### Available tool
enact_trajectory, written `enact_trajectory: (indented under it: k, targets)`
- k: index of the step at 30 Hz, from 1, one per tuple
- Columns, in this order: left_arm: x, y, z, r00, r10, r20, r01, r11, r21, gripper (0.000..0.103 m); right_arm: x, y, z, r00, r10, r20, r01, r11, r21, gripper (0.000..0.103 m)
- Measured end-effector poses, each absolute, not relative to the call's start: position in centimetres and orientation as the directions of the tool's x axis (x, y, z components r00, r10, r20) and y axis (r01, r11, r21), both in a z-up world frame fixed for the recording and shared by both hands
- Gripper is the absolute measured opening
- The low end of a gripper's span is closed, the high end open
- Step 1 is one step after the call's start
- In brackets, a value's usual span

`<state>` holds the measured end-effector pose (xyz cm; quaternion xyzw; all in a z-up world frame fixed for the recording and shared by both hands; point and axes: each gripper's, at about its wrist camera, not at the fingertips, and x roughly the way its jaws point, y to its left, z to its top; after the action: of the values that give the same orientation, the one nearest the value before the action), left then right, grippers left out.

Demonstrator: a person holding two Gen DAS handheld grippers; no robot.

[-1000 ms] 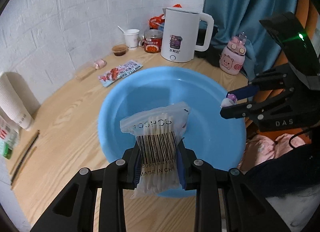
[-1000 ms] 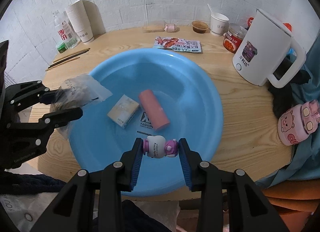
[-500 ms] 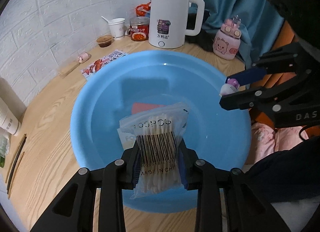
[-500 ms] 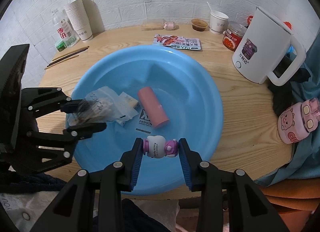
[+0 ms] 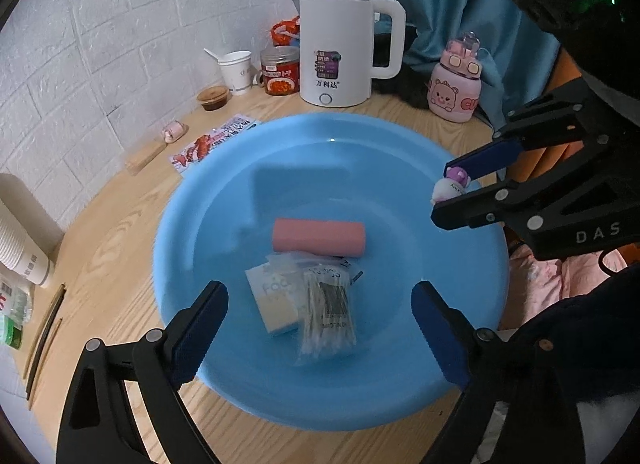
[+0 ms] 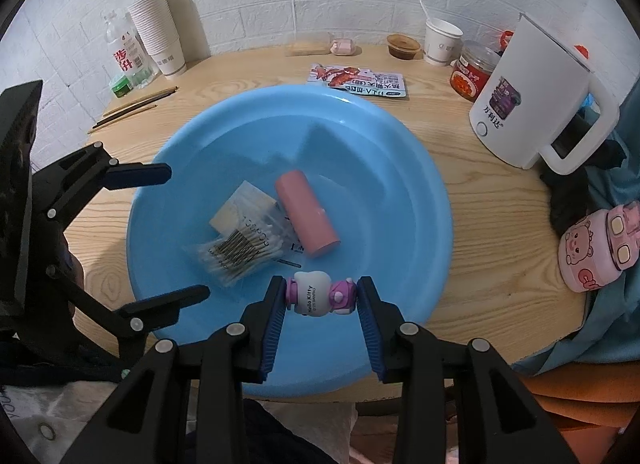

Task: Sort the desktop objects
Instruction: 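Open the left tool to drop the cotton swab bag into the basin, then lower the Hello Kitty figure into the basin and open the right tool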

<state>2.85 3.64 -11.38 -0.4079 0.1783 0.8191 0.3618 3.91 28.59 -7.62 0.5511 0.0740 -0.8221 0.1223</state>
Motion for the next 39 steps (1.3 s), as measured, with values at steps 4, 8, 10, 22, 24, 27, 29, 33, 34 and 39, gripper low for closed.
enact_trajectory:
  k: [4,8,10,22,24,27,29,33,34,39]
  targets:
    - [2.7,3.2,-11.0,-0.417,0.451,-0.789,-0.731,-0.683,-0.005,0.093,3.7,28.4,-7.8,-0.358,-0.122,-0.926,0.287,-0.958,0.015,0.037]
    - [3.0,2.1,-10.1,-0.436,0.463,-0.772,-0.725,-0.689,-0.004,0.093,3.5,28.3,-8.2,-0.353,-0.119,-0.928,0.293,-0.956,0.012,0.037]
    - [3.1,1.3,-9.7,-0.438,0.479,-0.761,-0.723,-0.691,-0.019,0.093,3.4,28.2,-8.4,-0.349,-0.120,-0.930,0.298,-0.954,0.011,0.037]
    - [4.9,-4.8,-6.4,-0.460,0.601,-0.653,-0.723,-0.681,-0.118,0.103,2.9,26.4,-10.5,-0.300,-0.118,-0.947,0.369,-0.930,-0.001,0.037]
    - [5.1,-5.5,-5.8,-0.478,0.606,-0.636,-0.712,-0.691,-0.124,0.103,2.7,26.4,-11.1,-0.291,-0.121,-0.949,0.376,-0.926,0.003,0.037]
    - [5.0,-6.4,-5.3,-0.505,0.595,-0.625,-0.683,-0.718,-0.132,0.103,2.3,26.0,-11.9,-0.275,-0.120,-0.954,0.386,-0.922,0.005,0.037]
    - [4.9,-6.6,-5.2,-0.509,0.590,-0.627,-0.675,-0.726,-0.135,0.103,2.0,25.8,-12.4,-0.269,-0.115,-0.956,0.398,-0.917,-0.002,0.037]
    - [5.1,-6.9,-5.2,-0.506,0.597,-0.622,-0.670,-0.727,-0.153,0.103,1.9,25.3,-13.2,-0.255,-0.111,-0.961,0.414,-0.910,-0.005,0.037]
    - [5.1,-6.8,-5.3,-0.504,0.599,-0.623,-0.670,-0.725,-0.156,0.103,1.9,25.3,-13.3,-0.252,-0.110,-0.961,0.415,-0.910,-0.005,0.037]
    - [5.1,-6.6,-5.6,-0.494,0.602,-0.627,-0.675,-0.720,-0.161,0.103,1.4,25.6,-14.2,-0.229,-0.101,-0.968,0.399,-0.917,0.001,0.041]
